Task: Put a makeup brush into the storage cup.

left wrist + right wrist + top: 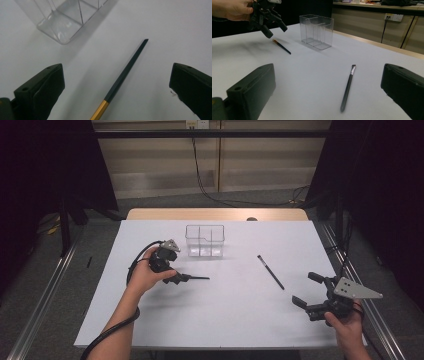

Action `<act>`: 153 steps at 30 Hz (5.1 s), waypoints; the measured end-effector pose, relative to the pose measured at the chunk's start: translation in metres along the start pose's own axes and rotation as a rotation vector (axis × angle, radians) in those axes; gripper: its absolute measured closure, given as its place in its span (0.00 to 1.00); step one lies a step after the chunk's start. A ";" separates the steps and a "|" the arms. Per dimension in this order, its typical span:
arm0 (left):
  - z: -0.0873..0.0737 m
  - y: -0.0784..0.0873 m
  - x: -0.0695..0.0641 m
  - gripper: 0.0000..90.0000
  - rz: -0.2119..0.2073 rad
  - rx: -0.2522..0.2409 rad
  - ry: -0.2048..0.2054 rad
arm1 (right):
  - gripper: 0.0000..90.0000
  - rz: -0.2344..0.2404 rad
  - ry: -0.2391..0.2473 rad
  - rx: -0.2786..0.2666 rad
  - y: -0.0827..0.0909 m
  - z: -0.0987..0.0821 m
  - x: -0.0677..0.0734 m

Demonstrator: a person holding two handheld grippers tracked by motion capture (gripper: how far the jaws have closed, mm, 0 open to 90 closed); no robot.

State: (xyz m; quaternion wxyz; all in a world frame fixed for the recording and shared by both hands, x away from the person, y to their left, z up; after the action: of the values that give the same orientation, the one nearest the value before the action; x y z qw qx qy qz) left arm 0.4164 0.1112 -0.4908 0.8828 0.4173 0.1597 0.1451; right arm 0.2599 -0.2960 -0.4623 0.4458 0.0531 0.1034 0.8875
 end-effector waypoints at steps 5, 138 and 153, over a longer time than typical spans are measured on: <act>-0.002 -0.003 0.001 0.00 0.013 0.094 -0.006 | 0.00 0.000 0.008 0.002 0.000 0.000 0.000; 0.051 -0.010 -0.099 0.93 -0.253 0.378 -0.218 | 0.00 0.029 0.021 0.035 -0.004 -0.003 0.002; 0.056 -0.014 -0.119 0.93 -0.285 0.389 -0.260 | 0.00 0.051 0.019 0.034 -0.007 0.000 0.004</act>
State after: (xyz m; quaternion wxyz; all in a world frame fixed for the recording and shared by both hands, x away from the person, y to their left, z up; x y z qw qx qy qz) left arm 0.3323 0.0175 -0.4495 0.8106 0.5676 0.1270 -0.0686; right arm 0.2625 -0.2888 -0.4642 0.4210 0.0551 0.1212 0.8972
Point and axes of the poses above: each handheld gripper's, and its own axes: y roughly backward along the jaws, z roughly out of its top, x roughly to its left, the point moved 6 cm from there along -y, roughly forward along the jaws, and after that the axes turned 6 degrees about -z, right-handed, at the moved point
